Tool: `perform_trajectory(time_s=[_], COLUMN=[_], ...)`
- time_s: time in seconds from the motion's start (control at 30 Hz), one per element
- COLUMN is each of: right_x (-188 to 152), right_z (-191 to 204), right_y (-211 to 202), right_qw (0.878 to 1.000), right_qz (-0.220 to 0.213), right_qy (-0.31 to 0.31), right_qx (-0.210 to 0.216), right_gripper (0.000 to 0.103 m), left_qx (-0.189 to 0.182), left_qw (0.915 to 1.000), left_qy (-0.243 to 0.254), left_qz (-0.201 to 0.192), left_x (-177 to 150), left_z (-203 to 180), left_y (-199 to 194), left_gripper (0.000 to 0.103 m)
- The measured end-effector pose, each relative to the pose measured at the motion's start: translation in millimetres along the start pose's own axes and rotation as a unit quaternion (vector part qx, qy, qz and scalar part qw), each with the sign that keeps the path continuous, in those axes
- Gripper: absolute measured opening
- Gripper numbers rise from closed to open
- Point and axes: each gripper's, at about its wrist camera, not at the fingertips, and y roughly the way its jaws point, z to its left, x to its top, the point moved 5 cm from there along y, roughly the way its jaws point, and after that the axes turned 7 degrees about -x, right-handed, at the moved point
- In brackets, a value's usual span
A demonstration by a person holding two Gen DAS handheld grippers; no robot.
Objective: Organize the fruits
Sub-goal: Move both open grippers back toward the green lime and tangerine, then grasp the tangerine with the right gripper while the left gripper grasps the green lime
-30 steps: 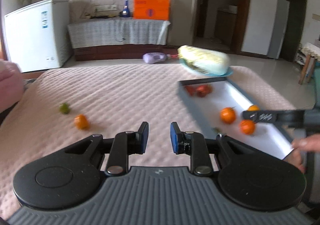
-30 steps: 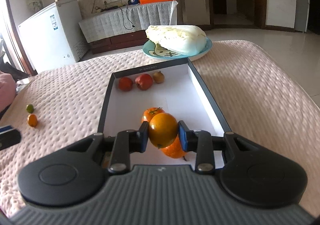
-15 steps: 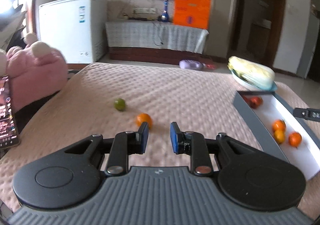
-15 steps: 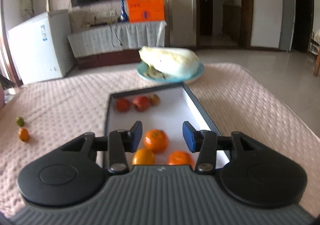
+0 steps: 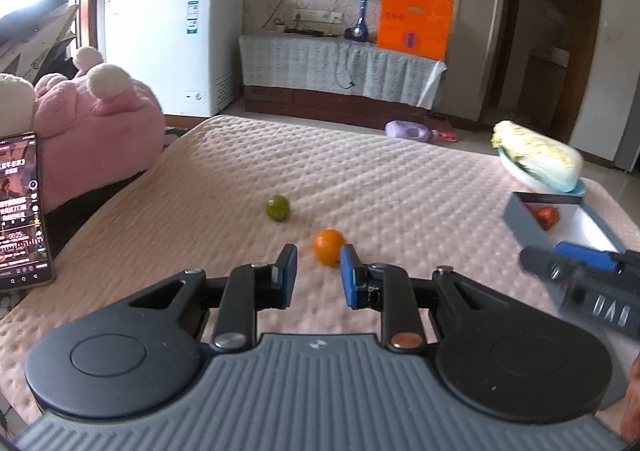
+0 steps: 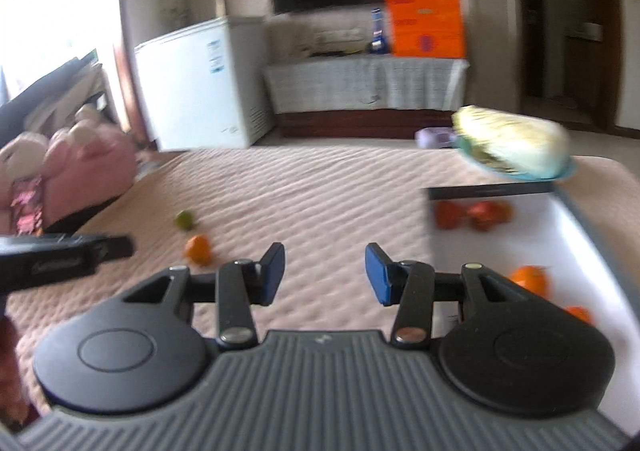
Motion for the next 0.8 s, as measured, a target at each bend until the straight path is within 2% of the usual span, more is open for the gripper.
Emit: perform_trajectory(time_s=[0.27, 0.5, 0.8], right_x=[-8, -12, -15], right_z=[50, 76, 95], right_y=[13, 31, 44], right_qw=[0.998, 0.996, 0.995], right_qz=[0.02, 0.038, 0.047], right_qy=[-0.035, -0.056, -0.06], right_qx=[0.052, 0.061, 0.07], right_gripper=[0.047, 0.047, 0.047], left_qx=[0.03, 0.047, 0.048], left_qw=[0.9993, 0.9983, 0.9974], left_qy=[-0.016, -0.03, -0.046], left_qz=[0.012, 0.019, 0.026], left_x=[-1, -3, -3], left_z=[40, 68, 81], left_y=[11, 18, 31], left_gripper=[0.028, 0.028, 0.028])
